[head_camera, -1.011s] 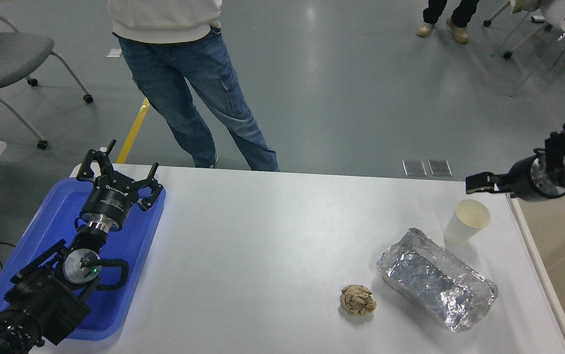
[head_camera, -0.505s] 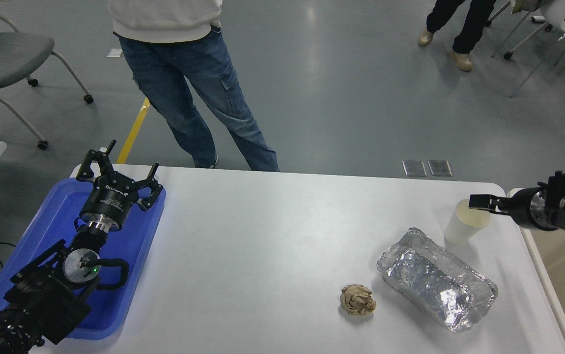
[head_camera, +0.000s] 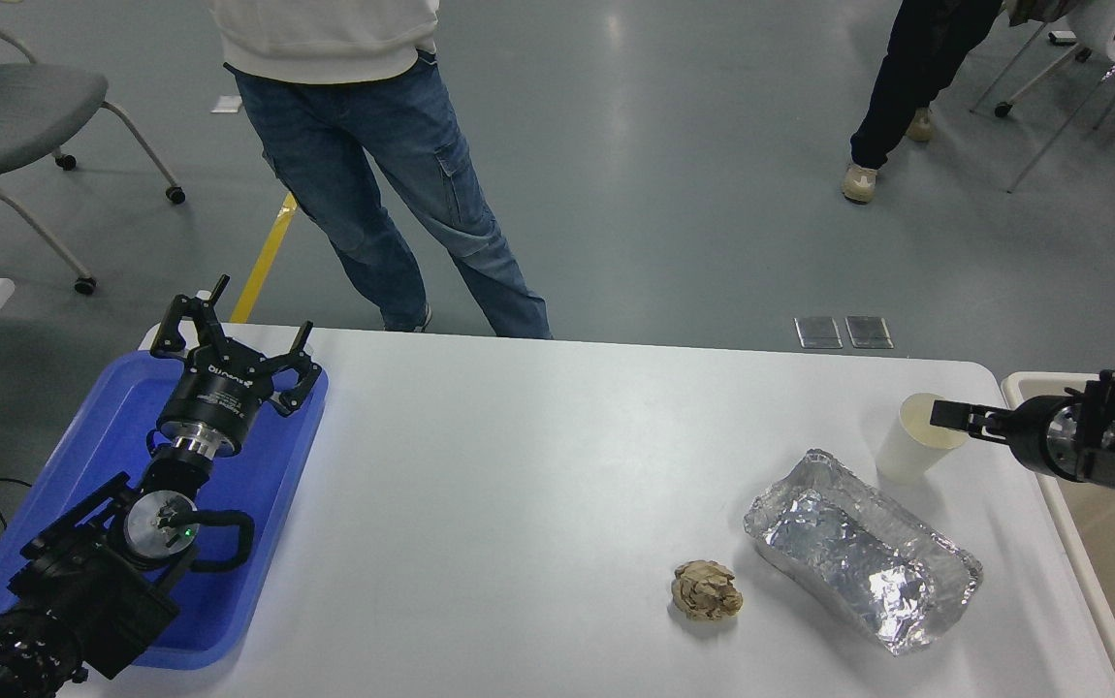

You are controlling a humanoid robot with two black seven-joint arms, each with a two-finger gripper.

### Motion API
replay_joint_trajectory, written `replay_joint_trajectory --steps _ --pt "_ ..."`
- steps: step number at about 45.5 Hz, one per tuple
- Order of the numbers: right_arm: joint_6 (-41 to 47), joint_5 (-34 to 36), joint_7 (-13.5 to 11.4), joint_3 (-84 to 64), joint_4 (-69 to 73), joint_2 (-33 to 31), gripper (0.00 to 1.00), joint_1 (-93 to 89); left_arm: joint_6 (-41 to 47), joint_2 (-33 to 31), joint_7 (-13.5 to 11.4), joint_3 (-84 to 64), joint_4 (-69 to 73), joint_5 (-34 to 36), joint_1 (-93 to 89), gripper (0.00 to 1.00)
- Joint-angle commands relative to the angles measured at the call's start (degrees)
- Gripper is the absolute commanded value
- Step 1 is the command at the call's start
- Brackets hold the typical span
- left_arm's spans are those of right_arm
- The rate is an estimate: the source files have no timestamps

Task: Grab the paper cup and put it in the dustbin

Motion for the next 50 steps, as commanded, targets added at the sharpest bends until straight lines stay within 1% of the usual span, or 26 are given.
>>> replay_joint_trajectory --steps 1,2,3,4,10,15,19,26,29,31,36,42,43,50 --pt "-1.4 0.0 0.1 0.9 0.1 0.0 0.87 -1.2 0.0 0.0 0.0 0.0 0.0 0.0 0.0 1.00" --pt "-1.4 0.0 0.1 0.9 0.2 0.0 0.87 -1.2 0.0 0.0 0.0 0.0 0.0 0.0 0.0 1.00" --pt "-1.4 0.0 0.1 1.2 0.3 0.0 0.81 -1.5 0.0 0.0 0.0 0.0 0.0 0.0 0.0 1.00" --pt "-1.4 -0.1 0.1 1.4 0.3 0.0 0.78 -1.6 0.0 0.0 0.0 0.0 0.0 0.0 0.0 1.00" --pt "-1.4 -0.2 0.3 2.4 0.3 0.0 0.68 -2.4 0.0 0.0 0.0 0.0 0.0 0.0 0.0 1.00" --pt "-1.4 -0.3 0.4 2.5 0.4 0.1 0.63 -2.7 0.0 0.0 0.0 0.1 0.0 0.0 0.0 1.00" --pt "-1.4 -0.3 0.5 2.4 0.5 0.1 0.56 -2.7 0.0 0.0 0.0 0.0 0.0 0.0 0.0 1.00" --pt "-1.3 -0.4 0.7 2.5 0.7 0.1 0.48 -2.6 0.0 0.0 0.0 0.0 0.0 0.0 0.0 1.00" --pt "-1.3 -0.4 0.7 2.6 0.8 0.1 0.42 -2.5 0.0 0.0 0.0 0.0 0.0 0.0 0.0 1.00" --pt "-1.2 -0.4 0.7 2.9 0.9 0.1 0.37 -2.5 0.0 0.0 0.0 0.0 0.0 0.0 0.0 1.00" --pt "-1.2 -0.4 0.8 3.1 0.9 0.2 0.17 -2.4 0.0 0.0 0.0 0.1 0.0 0.0 0.0 1.00" --pt "-1.2 -2.4 0.9 3.2 1.0 0.2 0.01 -2.3 0.0 0.0 0.0 0.0 0.0 0.0 0.0 1.00" --pt "-1.1 -2.6 0.9 3.3 1.0 0.2 0.00 -2.3 0.0 0.0 0.0 0.0 0.0 0.0 0.0 1.00" --pt "-0.5 -2.7 0.8 3.3 1.3 0.1 0.00 -1.9 0.0 0.0 0.0 0.0 0.0 0.0 0.0 1.00"
